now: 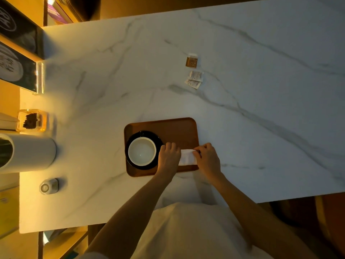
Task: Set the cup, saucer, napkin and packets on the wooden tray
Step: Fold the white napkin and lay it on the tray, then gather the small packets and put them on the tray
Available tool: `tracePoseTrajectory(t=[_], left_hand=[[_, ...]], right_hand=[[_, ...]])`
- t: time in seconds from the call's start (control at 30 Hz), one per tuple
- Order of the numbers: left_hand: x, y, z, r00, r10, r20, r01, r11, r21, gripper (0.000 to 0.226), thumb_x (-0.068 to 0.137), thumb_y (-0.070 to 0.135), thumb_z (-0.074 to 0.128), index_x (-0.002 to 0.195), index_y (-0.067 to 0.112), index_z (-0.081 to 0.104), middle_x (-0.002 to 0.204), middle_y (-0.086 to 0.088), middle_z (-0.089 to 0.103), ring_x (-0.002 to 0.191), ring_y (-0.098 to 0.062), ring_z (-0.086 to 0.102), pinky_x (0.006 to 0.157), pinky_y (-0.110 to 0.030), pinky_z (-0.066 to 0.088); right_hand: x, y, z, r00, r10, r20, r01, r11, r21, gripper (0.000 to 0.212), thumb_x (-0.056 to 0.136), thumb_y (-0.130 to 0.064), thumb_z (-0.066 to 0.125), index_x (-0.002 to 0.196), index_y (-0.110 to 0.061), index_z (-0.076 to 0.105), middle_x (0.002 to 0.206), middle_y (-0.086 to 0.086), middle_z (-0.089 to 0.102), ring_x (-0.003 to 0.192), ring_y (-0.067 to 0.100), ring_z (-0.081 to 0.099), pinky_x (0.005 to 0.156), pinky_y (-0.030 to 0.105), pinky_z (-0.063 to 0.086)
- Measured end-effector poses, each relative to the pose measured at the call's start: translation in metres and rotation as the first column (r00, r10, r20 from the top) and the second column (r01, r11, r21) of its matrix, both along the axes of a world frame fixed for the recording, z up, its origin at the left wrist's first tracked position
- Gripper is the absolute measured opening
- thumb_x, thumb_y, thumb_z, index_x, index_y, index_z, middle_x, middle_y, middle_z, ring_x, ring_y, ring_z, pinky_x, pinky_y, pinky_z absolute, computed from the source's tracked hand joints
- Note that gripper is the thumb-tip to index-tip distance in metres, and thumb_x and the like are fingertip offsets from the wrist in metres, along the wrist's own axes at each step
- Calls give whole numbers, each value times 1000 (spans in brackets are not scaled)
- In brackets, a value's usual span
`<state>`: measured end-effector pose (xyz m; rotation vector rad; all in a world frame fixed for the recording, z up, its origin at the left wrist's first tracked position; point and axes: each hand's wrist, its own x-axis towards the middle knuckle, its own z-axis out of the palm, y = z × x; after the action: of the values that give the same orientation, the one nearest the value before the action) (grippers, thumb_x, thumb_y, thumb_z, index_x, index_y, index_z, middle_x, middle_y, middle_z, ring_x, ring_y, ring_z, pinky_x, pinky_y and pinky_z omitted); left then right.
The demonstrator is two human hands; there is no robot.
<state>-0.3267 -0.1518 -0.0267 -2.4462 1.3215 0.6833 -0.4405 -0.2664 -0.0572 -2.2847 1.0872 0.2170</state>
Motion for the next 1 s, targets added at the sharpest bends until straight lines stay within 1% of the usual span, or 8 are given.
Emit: tracePoseTrajectory(t=[0.2,0.3,0.4,0.5,0.57,0.63,0.77,1.0], left_hand=[[0,2,2,997,-78,29,77,996,35,35,78,16,73,109,7,58,108,-14,60,100,-29,53,87,-37,43],[1,3,2,997,-80,-7,80,996,-32,46,77,17,75,116,9,53,114,-14,58,104,-30,52,89,-39,43],[2,6,0,994,-90,-59,86,994,-74,50,77,18,73,120,11,50,118,-13,55,109,-30,48,93,-40,41],[10,0,4,997,-16,-71,-1,974,-227,45,80,20,61,123,11,48,116,-10,57,109,-29,50,91,-38,43],[29,-14,9,999,3,-47,-18,939,-343,36,83,19,54,119,13,51,109,-7,60,105,-29,54,87,-38,45],[59,-34,16,993,98,-72,-119,906,-406,27,89,21,49,115,13,54,106,-7,62,101,-30,57,84,-40,45],[131,-89,25,914,329,-237,-402,809,-428,27,98,24,45,120,13,57,114,-10,64,105,-31,59,87,-42,45],[218,-196,11,801,459,-384,-594,686,-420,19,99,24,46,96,11,59,95,-8,63,84,-27,60,66,-37,43]], right_hand=[[2,-5,-1,999,25,-44,-27,999,-39,30,91,-41,57,109,-19,64,108,6,57,94,20,58,69,20,42],[0,-6,1,996,88,-5,-88,993,-82,31,90,-41,58,114,-22,62,112,4,57,98,19,57,72,19,41],[-4,-9,4,989,149,-6,-149,987,-62,33,90,-42,58,117,-25,60,116,3,56,103,19,55,77,20,42],[4,-18,13,998,29,55,-28,1000,-10,33,89,-46,57,118,-30,57,117,-2,57,100,15,58,75,21,46],[18,-34,23,986,-96,136,88,994,67,26,90,-48,55,112,-33,57,108,-8,58,93,10,60,70,17,43],[38,-58,32,960,-175,218,153,982,113,19,91,-46,54,104,-33,58,97,-12,58,87,6,60,68,14,41],[94,-112,44,922,-274,273,243,959,143,18,93,-35,57,98,-20,64,93,-2,66,84,14,62,74,29,51],[196,-203,37,910,-357,208,336,933,131,19,92,-27,58,94,-11,67,88,2,67,77,15,58,64,24,41]])
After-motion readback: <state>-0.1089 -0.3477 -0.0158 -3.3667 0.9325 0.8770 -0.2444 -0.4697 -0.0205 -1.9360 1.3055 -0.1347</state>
